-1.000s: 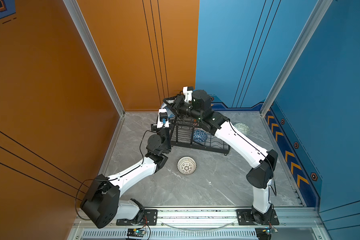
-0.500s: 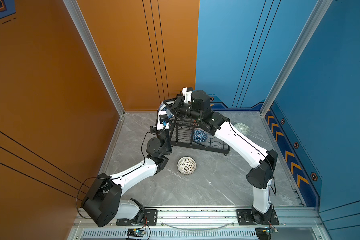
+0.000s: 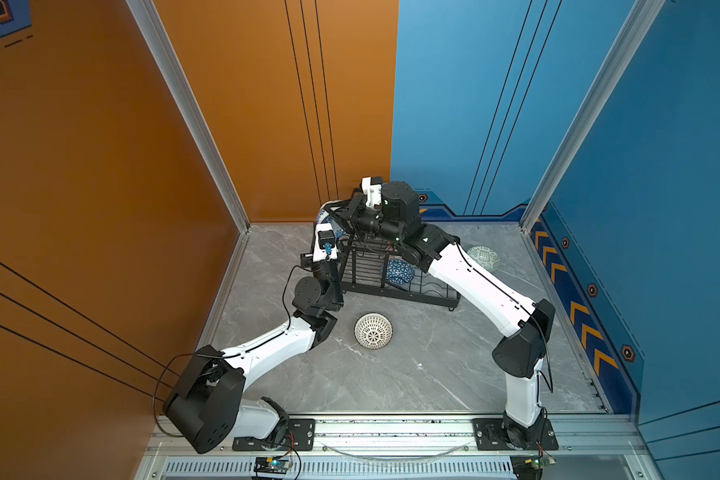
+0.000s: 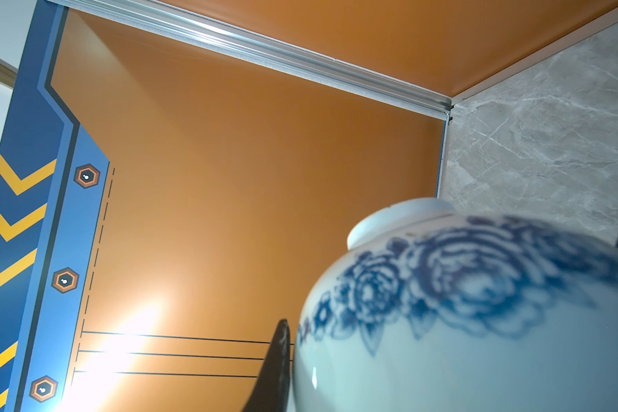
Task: Load the bowls into the dish rack
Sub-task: 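Grasp the floral bowl's rim with the right gripper while the left gripper holds it, then open and withdraw the left gripper while the right gripper lifts the floral bowl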
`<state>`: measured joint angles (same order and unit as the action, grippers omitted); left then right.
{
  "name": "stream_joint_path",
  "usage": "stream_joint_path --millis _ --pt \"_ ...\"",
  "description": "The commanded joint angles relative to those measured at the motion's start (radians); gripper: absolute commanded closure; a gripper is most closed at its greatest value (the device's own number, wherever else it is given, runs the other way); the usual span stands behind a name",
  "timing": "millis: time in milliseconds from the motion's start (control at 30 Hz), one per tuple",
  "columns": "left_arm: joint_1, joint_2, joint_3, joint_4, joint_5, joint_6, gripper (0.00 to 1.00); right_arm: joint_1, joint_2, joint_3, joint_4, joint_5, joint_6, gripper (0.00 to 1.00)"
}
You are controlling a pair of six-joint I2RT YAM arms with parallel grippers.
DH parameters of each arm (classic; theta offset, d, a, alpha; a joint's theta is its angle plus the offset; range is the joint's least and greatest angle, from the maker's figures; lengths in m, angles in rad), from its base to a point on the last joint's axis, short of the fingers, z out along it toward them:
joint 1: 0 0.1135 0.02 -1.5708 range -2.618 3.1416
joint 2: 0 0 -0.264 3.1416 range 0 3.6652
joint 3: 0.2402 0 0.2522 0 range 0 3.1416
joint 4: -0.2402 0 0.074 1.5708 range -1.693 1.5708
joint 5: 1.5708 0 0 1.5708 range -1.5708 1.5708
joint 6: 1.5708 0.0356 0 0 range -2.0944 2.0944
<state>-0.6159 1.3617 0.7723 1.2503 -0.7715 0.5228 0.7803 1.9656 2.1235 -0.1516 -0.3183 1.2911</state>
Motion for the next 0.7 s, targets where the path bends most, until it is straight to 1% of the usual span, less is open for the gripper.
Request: stream_joint_path --millis 0,33,67,100,200,233,267,300,333,367,500,567,600,667 --pt "-0.010 -0.041 -0.018 0.068 -0.008 0.022 1.00 -0.047 -0.024 0.023 0.032 0.084 -0.073 1.00" --pt "-0.010 -0.041 -0.017 0.069 -0.009 0.019 0.99 -0.047 -0.024 0.024 0.032 0.085 -0.073 1.00" --pt "-0.010 -0.042 -0.017 0.068 -0.010 0.018 0.95 -0.046 -0.025 0.026 0.029 0.086 -0.079 1.00" --pt "-0.010 -0.042 -0.017 0.068 -0.013 0.015 0.93 -0.048 -0.025 0.030 0.022 0.090 -0.085 1.00" --pt "-0.006 -0.045 -0.020 0.068 -0.019 0.007 0.93 -0.052 -0.027 0.037 0.011 0.096 -0.101 1.00" --pt "-0.006 -0.045 -0.021 0.067 -0.023 0.002 0.91 -0.053 -0.026 0.041 0.009 0.094 -0.104 1.00" --pt "-0.005 -0.047 -0.024 0.067 -0.025 -0.004 0.86 -0.054 -0.025 0.042 0.008 0.095 -0.106 1.00" --pt "-0.003 -0.049 -0.027 0.067 -0.028 -0.010 0.81 -0.055 -0.026 0.045 0.007 0.096 -0.108 1.00" --pt "-0.003 -0.052 -0.030 0.067 -0.029 -0.013 0.73 -0.057 -0.024 0.047 0.007 0.095 -0.107 1.00" --pt "-0.002 -0.053 -0.032 0.068 -0.030 -0.016 0.68 -0.058 -0.024 0.049 0.007 0.093 -0.108 1.00" --pt "0.000 -0.069 -0.036 0.056 -0.031 -0.026 0.67 -0.060 -0.011 0.070 0.005 0.089 -0.110 1.00" --pt "-0.001 -0.077 -0.039 0.052 -0.035 -0.029 0.60 -0.061 -0.005 0.084 0.005 0.084 -0.110 1.00" --pt "0.000 -0.085 -0.043 0.053 -0.038 -0.033 0.54 -0.060 -0.001 0.092 0.005 0.083 -0.113 1.00" --pt "0.002 -0.099 -0.048 0.040 -0.047 -0.043 0.47 -0.062 0.003 0.105 -0.001 0.084 -0.121 1.00"
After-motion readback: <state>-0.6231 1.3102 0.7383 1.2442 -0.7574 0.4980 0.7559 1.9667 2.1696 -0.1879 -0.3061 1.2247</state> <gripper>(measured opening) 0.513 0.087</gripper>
